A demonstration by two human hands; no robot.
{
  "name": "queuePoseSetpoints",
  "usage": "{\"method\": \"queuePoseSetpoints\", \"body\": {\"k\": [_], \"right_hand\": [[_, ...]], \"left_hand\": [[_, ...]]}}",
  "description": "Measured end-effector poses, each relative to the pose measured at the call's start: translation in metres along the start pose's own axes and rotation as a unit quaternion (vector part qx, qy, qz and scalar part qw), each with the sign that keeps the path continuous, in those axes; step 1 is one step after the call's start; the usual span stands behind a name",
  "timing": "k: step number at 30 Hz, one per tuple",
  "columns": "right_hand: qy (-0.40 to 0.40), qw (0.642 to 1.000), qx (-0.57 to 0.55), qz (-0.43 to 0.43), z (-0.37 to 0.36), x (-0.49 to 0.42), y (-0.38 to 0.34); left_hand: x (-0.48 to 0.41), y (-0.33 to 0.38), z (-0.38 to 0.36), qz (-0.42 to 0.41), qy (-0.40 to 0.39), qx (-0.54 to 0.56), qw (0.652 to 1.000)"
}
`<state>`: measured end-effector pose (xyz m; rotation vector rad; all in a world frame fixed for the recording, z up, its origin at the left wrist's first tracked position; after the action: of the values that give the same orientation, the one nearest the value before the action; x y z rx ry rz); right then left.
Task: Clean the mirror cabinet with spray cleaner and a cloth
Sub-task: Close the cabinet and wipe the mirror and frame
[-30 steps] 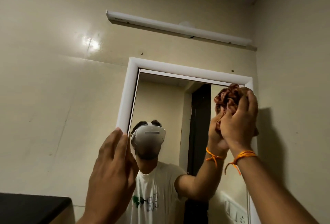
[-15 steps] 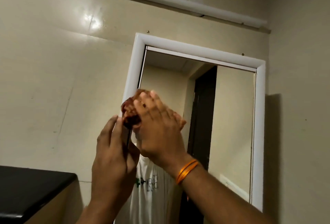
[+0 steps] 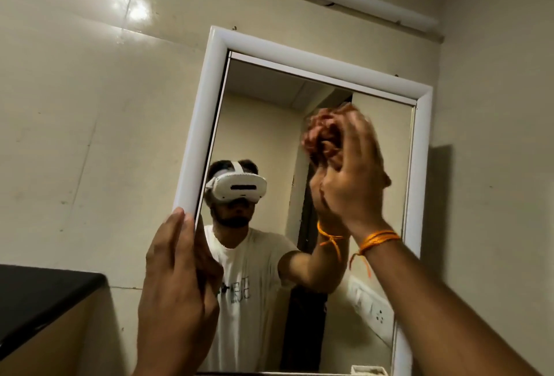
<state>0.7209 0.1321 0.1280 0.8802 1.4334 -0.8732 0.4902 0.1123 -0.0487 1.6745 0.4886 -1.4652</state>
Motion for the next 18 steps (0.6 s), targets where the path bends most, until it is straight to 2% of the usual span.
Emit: {"method": "queuePoseSetpoints", "body": {"k": [3,5,9,12,15,18], "right_hand": [[0.058,0.993,-0.009,-0.105,0.027,0.019,0.057],[0.071,0.988,-0.004,-0.138,0.034,0.051,0.072],[0.085,0.978,-0.009,-0.19,0.032,0.119,0.063],[0.109,0.965,-0.035,-0.238,0.028,0.129,0.053],[0.119,0.963,-0.044,-0.236,0.022,0.104,0.035],[0.087,0.982,-0.045,-0.162,0.004,0.072,-0.002]], "left_hand": [[0.001,0.0,0.0,-0.001,-0.014,-0.005,1.0],[0.001,0.002,0.001,0.009,-0.015,0.003,1.0],[0.002,0.0,-0.001,0.015,-0.02,-0.002,1.0],[0.002,-0.001,0.0,0.02,-0.022,-0.007,1.0],[0.002,0.001,0.005,0.018,-0.011,-0.001,1.0],[0.0,0.001,0.012,0.021,0.011,0.041,0.999]]}}
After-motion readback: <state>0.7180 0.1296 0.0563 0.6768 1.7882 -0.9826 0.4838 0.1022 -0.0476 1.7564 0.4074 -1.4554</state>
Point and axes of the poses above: each hand's wrist, its own x-axis away from the middle knuckle, its own z-axis out of the back of the hand, y = z × x, the point moved 7 cm from there along -x, towards the middle knuckle, and after that the axes turned 4 degrees about -z, right-handed, at the moved point
